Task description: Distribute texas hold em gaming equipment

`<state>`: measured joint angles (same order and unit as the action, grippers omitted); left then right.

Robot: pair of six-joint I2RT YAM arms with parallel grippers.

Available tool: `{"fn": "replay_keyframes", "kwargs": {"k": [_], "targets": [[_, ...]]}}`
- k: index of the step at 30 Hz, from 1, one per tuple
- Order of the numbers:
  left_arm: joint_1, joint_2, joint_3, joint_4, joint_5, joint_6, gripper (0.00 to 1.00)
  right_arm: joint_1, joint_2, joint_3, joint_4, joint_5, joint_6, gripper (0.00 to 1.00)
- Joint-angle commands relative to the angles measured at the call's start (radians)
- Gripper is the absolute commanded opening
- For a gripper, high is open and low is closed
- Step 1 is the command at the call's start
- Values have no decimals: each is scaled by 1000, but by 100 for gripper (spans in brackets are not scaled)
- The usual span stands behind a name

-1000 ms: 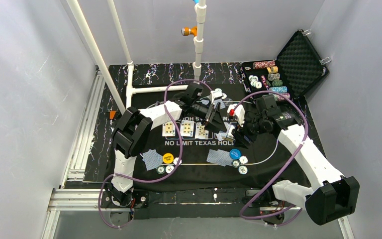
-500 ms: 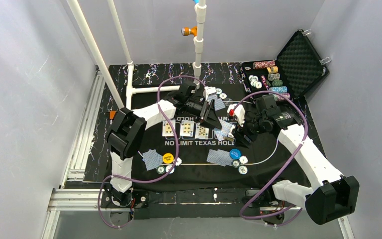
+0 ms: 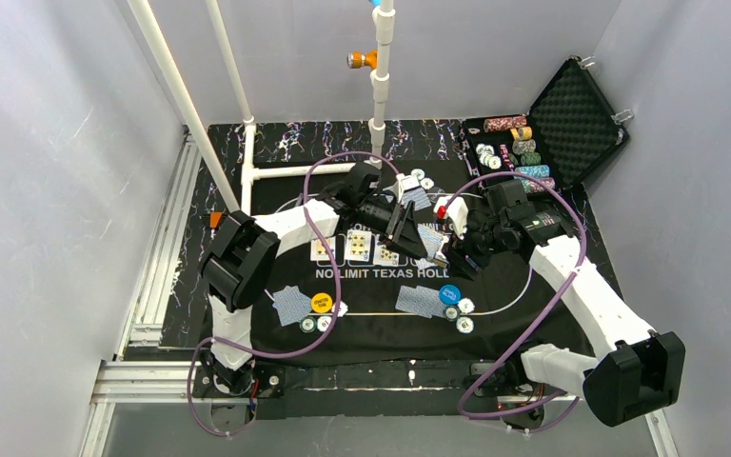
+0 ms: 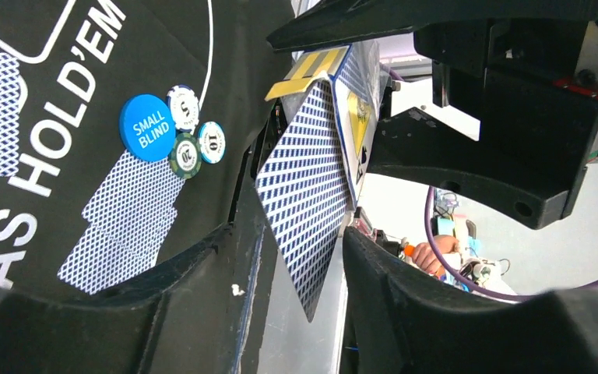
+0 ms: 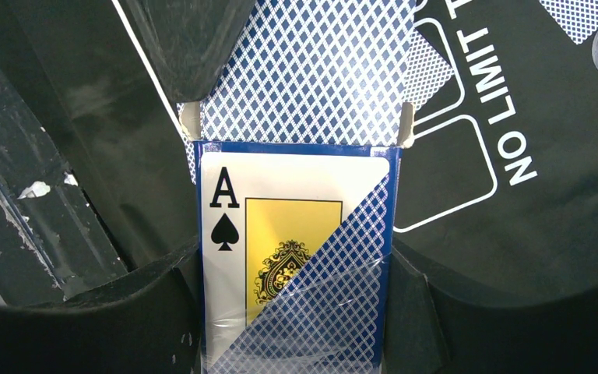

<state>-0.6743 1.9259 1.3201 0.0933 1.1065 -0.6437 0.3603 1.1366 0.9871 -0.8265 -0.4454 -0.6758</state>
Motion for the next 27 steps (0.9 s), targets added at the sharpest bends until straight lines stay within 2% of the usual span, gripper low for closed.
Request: {"fn": "replay_keyframes", "kwargs": {"k": [1,12,18,27], "targets": [[-2,-81,-14,67,4,-36,46,4,-12,18,36,-18,13,1],[58,-101,-28,129,-22,-85,20,4,-26,0,37,-15,10,1],[65,-116,-38,161,-25,-94,0,3,-24,1,38,-7,12,1],[137,-164,-19,192,-22,-70,0,3,-42,-15,33,23,11,1]]}}
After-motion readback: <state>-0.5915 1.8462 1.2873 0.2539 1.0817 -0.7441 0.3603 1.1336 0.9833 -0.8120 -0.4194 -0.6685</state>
